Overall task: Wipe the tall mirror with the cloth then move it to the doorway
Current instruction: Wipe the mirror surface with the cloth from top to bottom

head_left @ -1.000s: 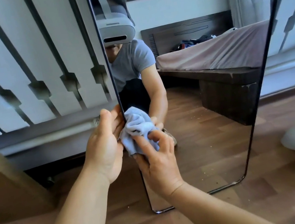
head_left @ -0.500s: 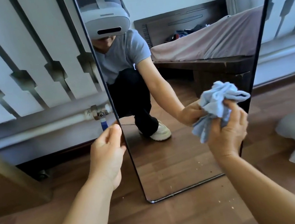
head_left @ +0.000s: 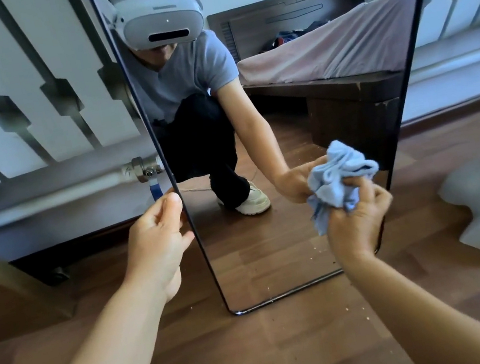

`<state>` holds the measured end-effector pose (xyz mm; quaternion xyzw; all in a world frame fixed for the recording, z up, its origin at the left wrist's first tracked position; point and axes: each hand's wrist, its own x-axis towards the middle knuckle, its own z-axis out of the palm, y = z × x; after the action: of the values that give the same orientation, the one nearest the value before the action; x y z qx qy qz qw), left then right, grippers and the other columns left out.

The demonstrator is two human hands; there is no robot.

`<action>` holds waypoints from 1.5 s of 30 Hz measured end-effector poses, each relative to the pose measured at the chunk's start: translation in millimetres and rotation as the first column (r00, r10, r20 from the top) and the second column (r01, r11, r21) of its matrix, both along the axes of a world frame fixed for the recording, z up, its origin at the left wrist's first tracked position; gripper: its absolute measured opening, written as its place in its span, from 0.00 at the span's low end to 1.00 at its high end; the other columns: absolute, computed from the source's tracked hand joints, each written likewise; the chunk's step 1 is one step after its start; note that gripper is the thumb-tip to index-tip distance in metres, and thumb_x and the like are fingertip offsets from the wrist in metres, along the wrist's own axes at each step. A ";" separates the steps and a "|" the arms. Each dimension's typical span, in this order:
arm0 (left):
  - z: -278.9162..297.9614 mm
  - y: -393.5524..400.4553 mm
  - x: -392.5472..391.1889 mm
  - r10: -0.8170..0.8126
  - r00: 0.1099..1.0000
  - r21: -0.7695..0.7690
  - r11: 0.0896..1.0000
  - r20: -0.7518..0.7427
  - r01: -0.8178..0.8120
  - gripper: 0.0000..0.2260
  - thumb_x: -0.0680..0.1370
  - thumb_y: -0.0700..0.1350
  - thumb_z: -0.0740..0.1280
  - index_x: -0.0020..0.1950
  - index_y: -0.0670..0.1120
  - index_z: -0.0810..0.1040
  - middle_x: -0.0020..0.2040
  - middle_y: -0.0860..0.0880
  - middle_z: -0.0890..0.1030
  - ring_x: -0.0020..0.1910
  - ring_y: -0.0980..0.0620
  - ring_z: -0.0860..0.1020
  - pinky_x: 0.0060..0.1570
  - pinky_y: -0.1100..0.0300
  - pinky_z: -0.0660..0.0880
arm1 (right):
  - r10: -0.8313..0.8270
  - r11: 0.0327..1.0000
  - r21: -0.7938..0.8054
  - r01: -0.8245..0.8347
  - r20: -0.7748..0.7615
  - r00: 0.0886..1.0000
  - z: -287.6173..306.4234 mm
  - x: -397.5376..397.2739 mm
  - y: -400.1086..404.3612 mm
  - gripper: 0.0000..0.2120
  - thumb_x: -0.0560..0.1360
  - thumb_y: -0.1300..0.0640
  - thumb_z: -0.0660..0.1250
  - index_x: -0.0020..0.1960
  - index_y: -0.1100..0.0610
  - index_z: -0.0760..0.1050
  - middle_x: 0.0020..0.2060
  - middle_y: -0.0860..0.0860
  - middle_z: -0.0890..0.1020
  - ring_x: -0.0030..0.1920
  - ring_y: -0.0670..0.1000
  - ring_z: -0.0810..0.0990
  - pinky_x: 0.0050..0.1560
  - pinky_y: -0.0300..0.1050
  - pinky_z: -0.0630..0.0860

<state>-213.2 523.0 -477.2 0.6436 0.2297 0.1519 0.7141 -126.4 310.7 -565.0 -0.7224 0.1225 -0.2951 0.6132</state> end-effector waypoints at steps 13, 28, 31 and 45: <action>-15.6 0.7 -0.4 -0.010 1.000 0.068 0.998 0.009 0.009 0.15 0.79 0.50 0.62 0.33 0.59 0.80 0.42 0.53 0.75 0.45 0.50 0.72 0.43 0.57 0.73 | 0.720 0.537 -0.580 -0.613 -0.063 0.691 -41.5 -88.1 105.4 0.15 0.69 0.60 0.63 0.55 0.52 0.73 0.58 0.49 0.66 0.55 0.50 0.66 0.51 0.41 0.73; -48.5 -13.0 -6.3 0.073 0.995 0.028 0.997 -0.073 -0.071 0.17 0.80 0.48 0.61 0.67 0.47 0.73 0.54 0.56 0.74 0.58 0.55 0.71 0.56 0.56 0.70 | 0.073 0.984 -0.152 -0.088 -0.102 0.992 -38.1 -20.2 -1.3 0.11 0.69 0.74 0.63 0.51 0.69 0.71 0.55 0.58 0.64 0.43 0.44 0.69 0.45 0.22 0.68; -49.5 -12.2 -6.6 0.068 0.993 0.008 0.998 -0.093 -0.068 0.17 0.80 0.48 0.61 0.68 0.47 0.73 0.58 0.55 0.72 0.59 0.55 0.69 0.59 0.56 0.70 | -0.092 0.994 -0.080 0.078 -0.178 0.980 -45.0 -1.8 -29.0 0.12 0.71 0.72 0.62 0.54 0.69 0.70 0.59 0.62 0.66 0.54 0.58 0.72 0.51 0.23 0.64; -54.0 -11.5 -5.9 0.065 0.994 -0.035 0.997 -0.087 -0.068 0.16 0.80 0.48 0.60 0.67 0.48 0.73 0.59 0.56 0.72 0.60 0.55 0.69 0.62 0.55 0.69 | 0.152 0.988 0.063 -0.139 -0.368 0.917 -79.1 -44.8 29.3 0.10 0.68 0.66 0.66 0.48 0.61 0.72 0.52 0.58 0.70 0.38 0.45 0.72 0.45 0.27 0.71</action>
<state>-219.1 511.5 -531.2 0.6279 0.2842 0.1434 0.7102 -171.2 340.0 -644.1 -0.7613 0.1876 -0.1043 0.6118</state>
